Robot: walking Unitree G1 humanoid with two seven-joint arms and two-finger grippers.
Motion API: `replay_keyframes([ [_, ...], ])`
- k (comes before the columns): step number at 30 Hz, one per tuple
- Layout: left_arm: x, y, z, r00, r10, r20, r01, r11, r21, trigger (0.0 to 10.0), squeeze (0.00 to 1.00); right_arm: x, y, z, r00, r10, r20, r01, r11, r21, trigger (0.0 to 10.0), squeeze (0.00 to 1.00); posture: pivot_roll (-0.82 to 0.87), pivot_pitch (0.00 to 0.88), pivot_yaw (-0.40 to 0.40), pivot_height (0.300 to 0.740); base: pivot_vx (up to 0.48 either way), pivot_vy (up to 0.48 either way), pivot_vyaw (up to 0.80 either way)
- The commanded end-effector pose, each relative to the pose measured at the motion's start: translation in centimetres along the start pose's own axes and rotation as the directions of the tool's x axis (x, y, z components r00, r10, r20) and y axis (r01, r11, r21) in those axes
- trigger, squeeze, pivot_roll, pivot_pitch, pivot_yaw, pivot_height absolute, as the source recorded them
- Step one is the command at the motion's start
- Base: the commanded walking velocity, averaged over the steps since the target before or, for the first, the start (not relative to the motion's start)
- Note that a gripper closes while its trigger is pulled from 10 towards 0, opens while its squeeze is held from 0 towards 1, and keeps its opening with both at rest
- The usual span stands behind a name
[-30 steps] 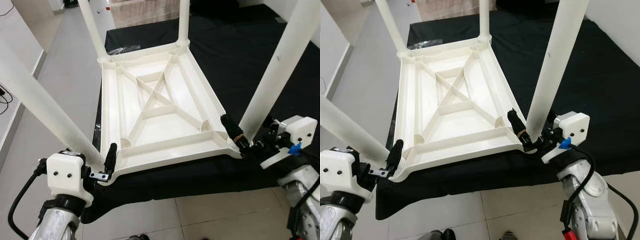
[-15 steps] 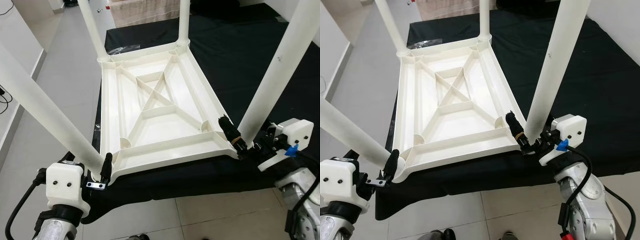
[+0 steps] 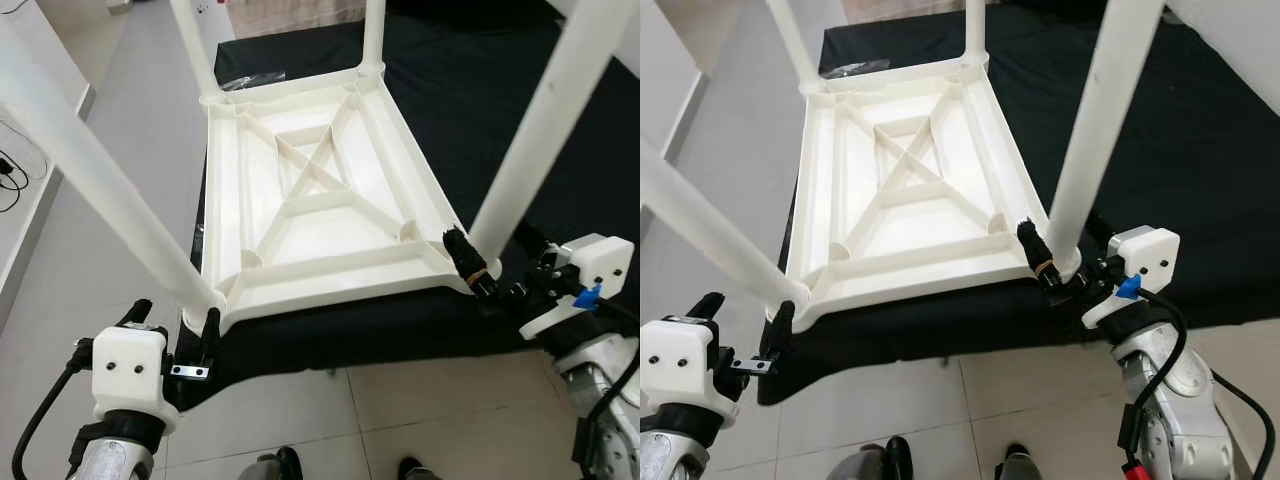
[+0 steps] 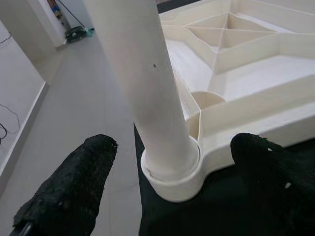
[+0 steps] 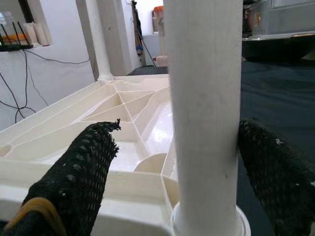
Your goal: Building children table
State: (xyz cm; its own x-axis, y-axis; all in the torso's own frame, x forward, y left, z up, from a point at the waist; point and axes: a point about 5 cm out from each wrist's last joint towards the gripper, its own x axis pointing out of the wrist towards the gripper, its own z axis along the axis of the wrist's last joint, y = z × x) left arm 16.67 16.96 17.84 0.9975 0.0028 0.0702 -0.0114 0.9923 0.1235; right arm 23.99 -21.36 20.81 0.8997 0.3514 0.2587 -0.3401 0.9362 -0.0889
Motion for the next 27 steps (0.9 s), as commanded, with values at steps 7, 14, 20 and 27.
replay_keyframes([
  [7,0.6,0.1,-0.9,0.999,0.007,-0.039,-0.007,1.0,0.016,10.0,0.0,-0.2,0.2,-1.3,0.998,-0.019,-0.057,0.021,0.999,0.028,10.0,0.0,-0.03,0.207,0.08,0.74,-0.267,0.0,0.0],
  [14,3.2,0.0,-1.4,0.999,-0.034,-0.016,0.034,0.999,-0.001,10.0,0.0,0.2,0.7,-4.1,0.981,-0.083,-0.178,0.083,0.997,-0.004,10.0,0.0,-0.04,0.188,0.08,0.74,0.0,0.0,0.0],
  [20,4.5,-2.7,-2.9,0.981,-0.186,-0.055,0.178,0.975,-0.132,10.0,0.0,1.5,2.7,-5.7,0.978,-0.073,-0.196,0.088,0.994,0.068,10.0,0.0,-0.05,0.175,0.078,0.74,0.0,0.0,0.0],
  [27,6.7,-4.2,-3.9,0.96,-0.279,-0.021,0.269,0.94,-0.21,10.0,0.0,3.1,3.8,-8.2,0.964,-0.097,-0.248,0.136,0.98,0.147,10.0,0.0,-0.03,0.147,0.061,0.74,0.0,0.0,0.0],
])
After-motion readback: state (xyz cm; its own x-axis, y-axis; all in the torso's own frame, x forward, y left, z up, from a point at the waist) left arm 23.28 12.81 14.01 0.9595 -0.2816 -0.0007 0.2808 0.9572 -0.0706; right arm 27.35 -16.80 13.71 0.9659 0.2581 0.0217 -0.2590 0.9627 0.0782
